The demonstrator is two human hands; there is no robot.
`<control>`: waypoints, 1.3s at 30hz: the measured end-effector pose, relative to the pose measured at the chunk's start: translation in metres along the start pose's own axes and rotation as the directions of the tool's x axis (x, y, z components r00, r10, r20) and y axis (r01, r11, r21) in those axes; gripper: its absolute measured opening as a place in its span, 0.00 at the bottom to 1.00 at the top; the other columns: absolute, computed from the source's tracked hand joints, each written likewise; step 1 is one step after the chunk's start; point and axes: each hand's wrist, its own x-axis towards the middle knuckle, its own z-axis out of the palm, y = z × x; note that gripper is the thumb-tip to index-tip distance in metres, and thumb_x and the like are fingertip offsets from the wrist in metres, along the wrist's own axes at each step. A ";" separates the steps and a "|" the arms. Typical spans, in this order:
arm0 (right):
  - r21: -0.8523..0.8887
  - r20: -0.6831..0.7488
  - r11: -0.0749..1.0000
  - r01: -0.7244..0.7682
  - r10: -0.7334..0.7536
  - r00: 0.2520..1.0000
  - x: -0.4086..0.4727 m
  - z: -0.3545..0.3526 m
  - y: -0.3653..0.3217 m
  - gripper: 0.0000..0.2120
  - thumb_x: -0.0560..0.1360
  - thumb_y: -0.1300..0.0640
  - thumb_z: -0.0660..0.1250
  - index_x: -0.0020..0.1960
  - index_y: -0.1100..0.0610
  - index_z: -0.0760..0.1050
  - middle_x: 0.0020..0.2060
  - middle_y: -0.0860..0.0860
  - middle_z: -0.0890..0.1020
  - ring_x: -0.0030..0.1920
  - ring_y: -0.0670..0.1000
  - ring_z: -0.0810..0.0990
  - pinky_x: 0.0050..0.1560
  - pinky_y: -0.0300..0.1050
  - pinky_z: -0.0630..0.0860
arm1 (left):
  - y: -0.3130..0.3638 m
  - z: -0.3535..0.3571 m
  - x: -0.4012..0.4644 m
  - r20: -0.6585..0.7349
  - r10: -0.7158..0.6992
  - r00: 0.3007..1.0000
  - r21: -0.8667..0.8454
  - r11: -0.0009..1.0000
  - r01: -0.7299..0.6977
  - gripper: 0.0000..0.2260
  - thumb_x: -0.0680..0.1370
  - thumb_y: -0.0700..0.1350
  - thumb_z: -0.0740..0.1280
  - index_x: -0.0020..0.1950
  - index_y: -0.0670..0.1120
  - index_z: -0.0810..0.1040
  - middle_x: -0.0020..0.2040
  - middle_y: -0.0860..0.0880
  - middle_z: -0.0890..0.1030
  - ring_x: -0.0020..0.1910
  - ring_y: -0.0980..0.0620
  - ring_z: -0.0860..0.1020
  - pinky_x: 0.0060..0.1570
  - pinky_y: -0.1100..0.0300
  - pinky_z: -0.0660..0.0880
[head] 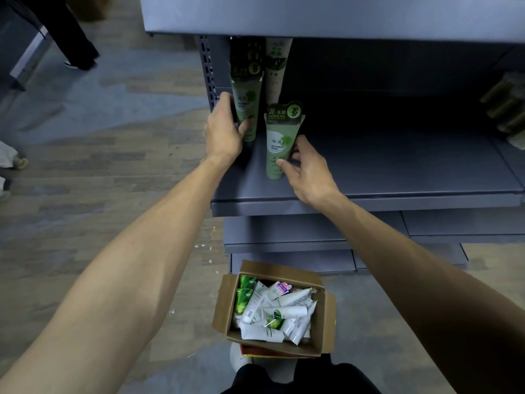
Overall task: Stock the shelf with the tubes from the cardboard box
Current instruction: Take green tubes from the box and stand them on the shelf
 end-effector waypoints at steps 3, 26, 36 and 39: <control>0.001 0.002 1.000 -0.004 0.004 1.000 0.000 0.000 0.000 0.11 0.79 0.60 0.65 0.59 0.60 0.69 0.57 0.53 0.78 0.55 0.46 0.77 0.59 0.36 0.75 | 0.002 0.001 0.000 -0.012 -0.010 1.000 0.016 1.000 0.010 0.12 0.74 0.43 0.70 0.54 0.45 0.71 0.50 0.49 0.81 0.48 0.49 0.78 0.46 0.52 0.76; -0.006 -0.004 1.000 -0.028 0.028 1.000 -0.004 -0.002 -0.009 0.12 0.79 0.60 0.65 0.61 0.58 0.69 0.55 0.50 0.78 0.51 0.45 0.77 0.48 0.29 0.72 | -0.003 -0.046 -0.055 0.226 -0.008 0.974 0.277 0.959 -0.056 0.19 0.73 0.43 0.69 0.63 0.46 0.69 0.58 0.46 0.76 0.45 0.46 0.78 0.51 0.50 0.75; 0.051 -0.018 0.999 0.007 -0.006 1.000 -0.002 0.006 -0.010 0.14 0.77 0.62 0.66 0.60 0.58 0.67 0.50 0.50 0.80 0.50 0.49 0.82 0.55 0.50 0.81 | -0.010 -0.060 -0.070 0.206 -0.019 0.978 0.251 0.967 -0.034 0.16 0.73 0.43 0.68 0.59 0.48 0.71 0.53 0.50 0.77 0.39 0.53 0.77 0.49 0.51 0.77; 0.039 -0.010 0.999 0.011 -0.011 1.000 0.000 0.006 -0.010 0.14 0.77 0.62 0.67 0.59 0.58 0.67 0.49 0.49 0.80 0.50 0.49 0.82 0.54 0.50 0.81 | -0.011 -0.062 -0.073 0.200 -0.022 0.979 0.248 0.968 -0.029 0.16 0.72 0.44 0.68 0.59 0.49 0.71 0.52 0.51 0.77 0.39 0.53 0.77 0.48 0.51 0.77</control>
